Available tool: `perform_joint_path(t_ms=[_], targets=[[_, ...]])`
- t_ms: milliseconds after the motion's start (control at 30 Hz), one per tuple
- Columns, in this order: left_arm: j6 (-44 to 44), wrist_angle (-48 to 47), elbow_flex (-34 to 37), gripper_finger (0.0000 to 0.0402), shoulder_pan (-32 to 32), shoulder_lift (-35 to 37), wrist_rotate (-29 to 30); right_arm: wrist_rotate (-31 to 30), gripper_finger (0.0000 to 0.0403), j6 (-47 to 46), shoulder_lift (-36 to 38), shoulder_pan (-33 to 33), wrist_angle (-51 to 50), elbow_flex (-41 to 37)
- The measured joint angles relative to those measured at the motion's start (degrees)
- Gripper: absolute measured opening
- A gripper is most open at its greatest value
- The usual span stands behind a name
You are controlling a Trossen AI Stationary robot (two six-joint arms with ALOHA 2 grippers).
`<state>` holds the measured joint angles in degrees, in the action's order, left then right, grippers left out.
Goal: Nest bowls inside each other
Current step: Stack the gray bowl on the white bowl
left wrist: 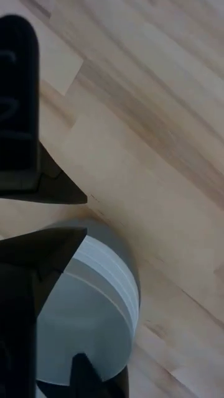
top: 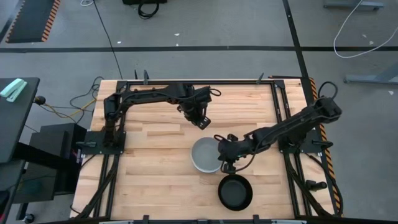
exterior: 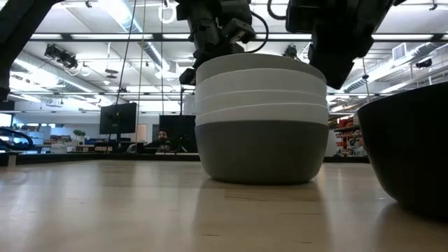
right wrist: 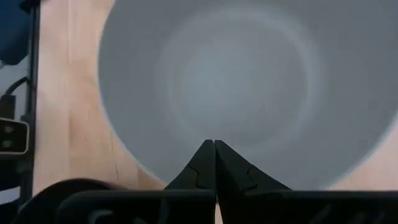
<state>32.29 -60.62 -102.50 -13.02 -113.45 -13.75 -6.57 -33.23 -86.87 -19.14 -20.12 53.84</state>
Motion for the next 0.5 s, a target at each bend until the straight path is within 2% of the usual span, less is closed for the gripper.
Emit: perform_joint_path(t_ms=[200, 400, 500], targets=[[-0.06, -0.02, 0.0, 0.0068, -0.07, 0.0, 0.25, 0.1, 0.0003, -0.18, -0.83, -0.05, -0.14, -0.02], [0.13, -0.02, 0.0, 0.0071, -0.11, 0.0, 0.49, -0.22, 0.0002, 0.31, 3.11, 2.36, 1.32, -0.02], [0.95, -0.15, 0.0, 0.0072, 1.15, 0.0, -1.18, -0.28, 0.0002, 0.83, 5.1, 3.97, 0.88, -0.02]])
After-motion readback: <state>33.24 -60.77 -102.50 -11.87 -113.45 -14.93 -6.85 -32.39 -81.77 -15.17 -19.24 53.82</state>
